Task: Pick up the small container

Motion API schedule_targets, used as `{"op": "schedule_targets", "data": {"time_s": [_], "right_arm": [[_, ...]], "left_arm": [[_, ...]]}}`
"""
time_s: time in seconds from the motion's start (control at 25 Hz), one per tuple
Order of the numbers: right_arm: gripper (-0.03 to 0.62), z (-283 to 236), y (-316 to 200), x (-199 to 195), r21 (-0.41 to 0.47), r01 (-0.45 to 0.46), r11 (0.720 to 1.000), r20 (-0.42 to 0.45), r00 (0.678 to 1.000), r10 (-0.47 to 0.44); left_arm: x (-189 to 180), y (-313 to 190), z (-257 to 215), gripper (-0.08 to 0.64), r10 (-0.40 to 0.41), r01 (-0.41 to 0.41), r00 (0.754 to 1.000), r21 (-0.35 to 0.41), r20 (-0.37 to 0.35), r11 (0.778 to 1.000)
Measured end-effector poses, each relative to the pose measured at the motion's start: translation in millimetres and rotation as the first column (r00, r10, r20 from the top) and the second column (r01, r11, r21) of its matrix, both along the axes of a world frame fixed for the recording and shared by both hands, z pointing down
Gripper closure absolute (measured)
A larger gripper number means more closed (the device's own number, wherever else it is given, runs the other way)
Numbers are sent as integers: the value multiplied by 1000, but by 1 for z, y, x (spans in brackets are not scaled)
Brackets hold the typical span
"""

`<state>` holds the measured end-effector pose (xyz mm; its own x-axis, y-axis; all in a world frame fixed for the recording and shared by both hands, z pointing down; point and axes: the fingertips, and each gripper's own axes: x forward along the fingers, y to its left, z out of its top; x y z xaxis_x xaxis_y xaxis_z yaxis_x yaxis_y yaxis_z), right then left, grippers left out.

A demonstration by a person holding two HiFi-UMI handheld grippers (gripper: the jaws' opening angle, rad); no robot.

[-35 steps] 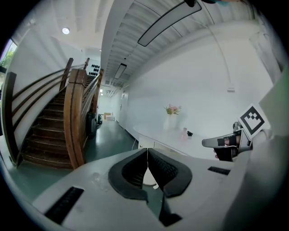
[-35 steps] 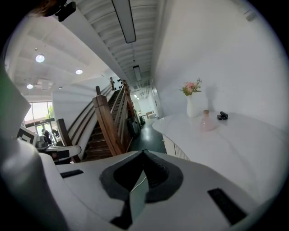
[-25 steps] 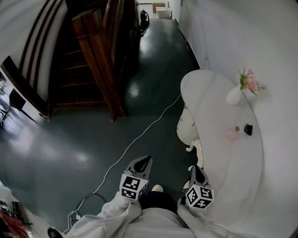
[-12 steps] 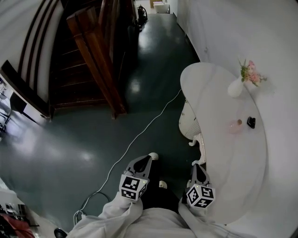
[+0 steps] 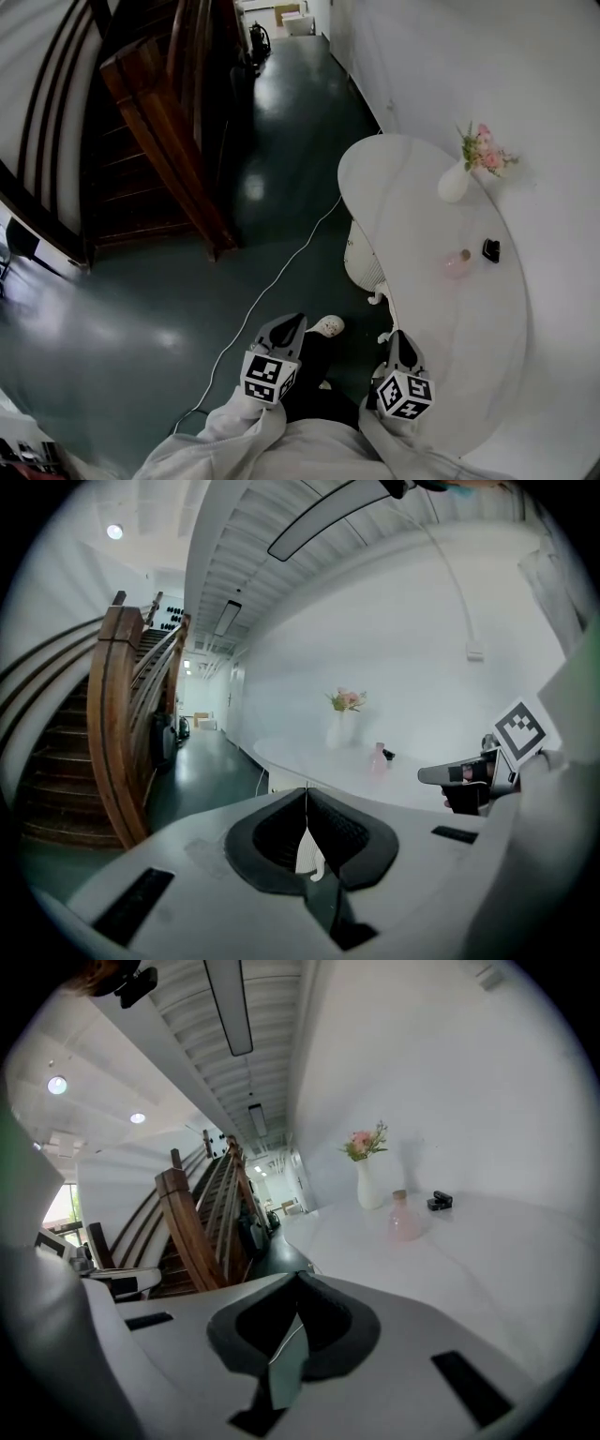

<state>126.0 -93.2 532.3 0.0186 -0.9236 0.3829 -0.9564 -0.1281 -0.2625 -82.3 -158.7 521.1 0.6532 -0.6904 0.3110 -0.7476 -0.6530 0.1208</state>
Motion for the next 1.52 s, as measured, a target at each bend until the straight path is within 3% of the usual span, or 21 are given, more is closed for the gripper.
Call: {"op": "schedule_targets", "data": {"time_s": [0.36,0.84,1.12,1.24,1.52], "right_arm": [[541,-8,-47,59,8,-148,989,14,989,148],[541,-10,-68,129,-25,-397,918,23,917,397],[542,-12,-61,153,-38,-554,832,12,832,555],[541,-14,-57,155,-38,-612,790,7,790,612],[543,-10,-52,159,-47,-701,712,-15,713,701]], "left_arm": [[67,-79,-8,545,142,-143,989,17,33,990],[165,-149,-7,545,387,-388,921,-4,46,922],[218,-168,-7,543,561,-561,826,-18,49,827],[233,-170,-3,543,630,-630,774,-17,63,776],[268,-173,0,541,754,-753,657,-18,19,657]]}}
